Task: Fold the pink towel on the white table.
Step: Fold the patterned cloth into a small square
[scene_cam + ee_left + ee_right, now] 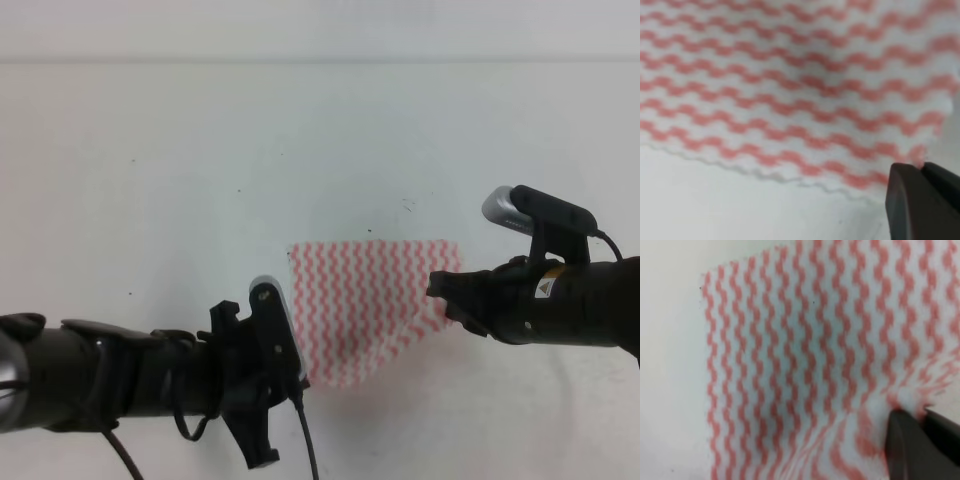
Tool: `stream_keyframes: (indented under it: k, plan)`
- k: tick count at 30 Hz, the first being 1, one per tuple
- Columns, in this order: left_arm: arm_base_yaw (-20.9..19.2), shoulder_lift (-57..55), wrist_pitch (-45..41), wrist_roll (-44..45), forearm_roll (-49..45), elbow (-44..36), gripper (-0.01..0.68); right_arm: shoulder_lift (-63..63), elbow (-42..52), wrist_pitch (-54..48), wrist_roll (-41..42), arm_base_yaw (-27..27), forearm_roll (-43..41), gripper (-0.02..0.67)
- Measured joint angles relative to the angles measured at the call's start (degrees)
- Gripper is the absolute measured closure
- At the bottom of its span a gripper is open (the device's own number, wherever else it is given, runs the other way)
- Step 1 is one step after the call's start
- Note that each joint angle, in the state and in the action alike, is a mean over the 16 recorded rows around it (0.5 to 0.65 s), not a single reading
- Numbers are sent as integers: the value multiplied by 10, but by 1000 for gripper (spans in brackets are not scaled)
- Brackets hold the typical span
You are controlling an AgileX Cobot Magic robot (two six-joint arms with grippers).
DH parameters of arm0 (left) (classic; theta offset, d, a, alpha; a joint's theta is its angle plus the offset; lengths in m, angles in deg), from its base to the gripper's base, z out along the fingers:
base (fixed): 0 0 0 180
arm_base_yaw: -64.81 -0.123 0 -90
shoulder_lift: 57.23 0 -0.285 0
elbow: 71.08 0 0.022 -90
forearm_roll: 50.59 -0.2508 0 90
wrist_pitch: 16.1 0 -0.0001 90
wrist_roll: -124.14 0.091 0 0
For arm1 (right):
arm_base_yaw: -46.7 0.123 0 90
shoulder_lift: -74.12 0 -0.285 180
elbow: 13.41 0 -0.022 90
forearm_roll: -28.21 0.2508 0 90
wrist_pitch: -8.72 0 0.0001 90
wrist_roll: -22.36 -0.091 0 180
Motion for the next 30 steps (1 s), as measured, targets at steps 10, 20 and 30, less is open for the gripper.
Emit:
stream_keyframes:
  k: [10,20,30]
  plan:
    - [0,7,23,-64,0,35,677,3,1,10,1,-1,-1,666]
    - [0,-2,52,-100,0,80,676,0,0,27,0,0,0,665]
    - [0,-19,79,-115,0,110,676,-9,-1,53,0,0,0,665]
